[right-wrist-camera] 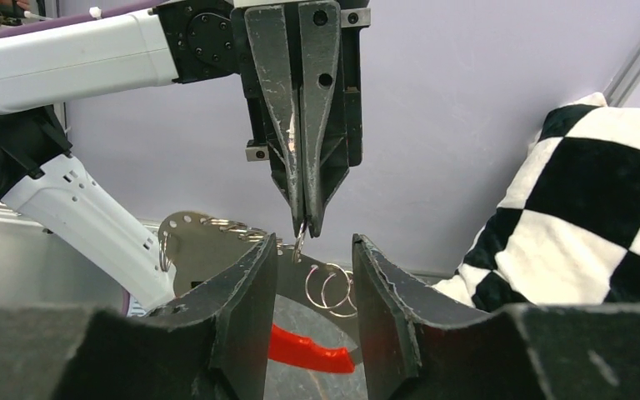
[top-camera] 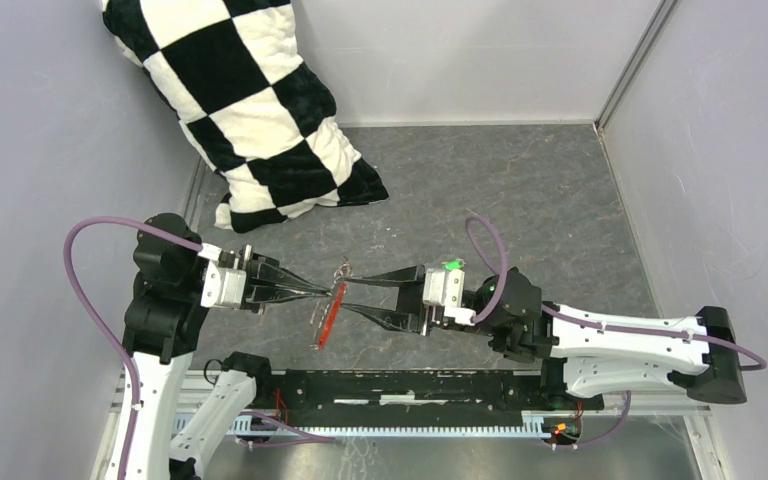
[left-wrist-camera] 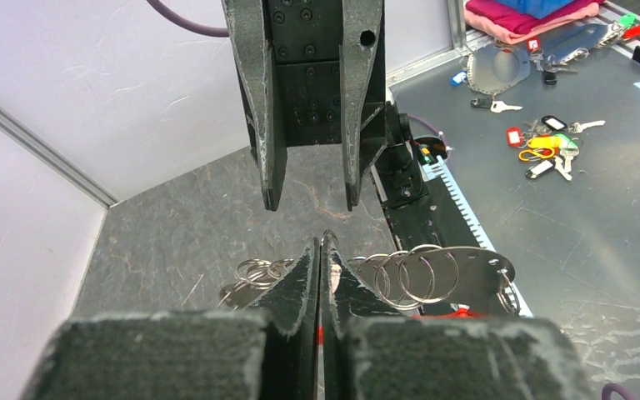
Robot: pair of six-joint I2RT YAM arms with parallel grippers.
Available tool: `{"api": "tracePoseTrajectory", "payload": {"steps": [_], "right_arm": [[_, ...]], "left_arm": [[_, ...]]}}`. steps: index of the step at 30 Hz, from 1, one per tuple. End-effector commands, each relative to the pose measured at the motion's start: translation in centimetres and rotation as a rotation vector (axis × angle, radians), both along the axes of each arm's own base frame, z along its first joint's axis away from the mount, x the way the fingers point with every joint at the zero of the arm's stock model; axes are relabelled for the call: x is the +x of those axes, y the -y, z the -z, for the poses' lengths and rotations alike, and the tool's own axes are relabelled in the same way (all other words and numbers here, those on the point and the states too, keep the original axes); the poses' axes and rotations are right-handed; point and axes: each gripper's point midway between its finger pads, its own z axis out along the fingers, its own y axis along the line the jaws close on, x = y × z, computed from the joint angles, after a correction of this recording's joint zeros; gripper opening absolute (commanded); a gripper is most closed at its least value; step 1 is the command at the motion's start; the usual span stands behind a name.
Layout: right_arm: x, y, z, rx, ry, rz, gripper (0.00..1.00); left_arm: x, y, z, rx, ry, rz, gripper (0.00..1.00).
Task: Put the keys on the keyring
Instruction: Adjust the keyring.
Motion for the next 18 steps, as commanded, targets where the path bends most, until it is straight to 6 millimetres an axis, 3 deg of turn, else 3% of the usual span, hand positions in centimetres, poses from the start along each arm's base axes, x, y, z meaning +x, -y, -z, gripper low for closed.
{"api": "tracePoseTrajectory", "payload": {"steps": [1, 18], "right_arm": [[0.5, 0.1, -1.8, 0.075, -0.026, 0.015, 0.44], [1.2, -1.5, 0.1, 0.048, -0.087, 0.022, 0.35]], "left_arm": [[-0.3, 0.0, -1.0, -0.014, 0.078, 0.005, 0.02], [-0.3, -0.1, -1.0, -0.014, 0.088, -0.015, 0.02]]}}
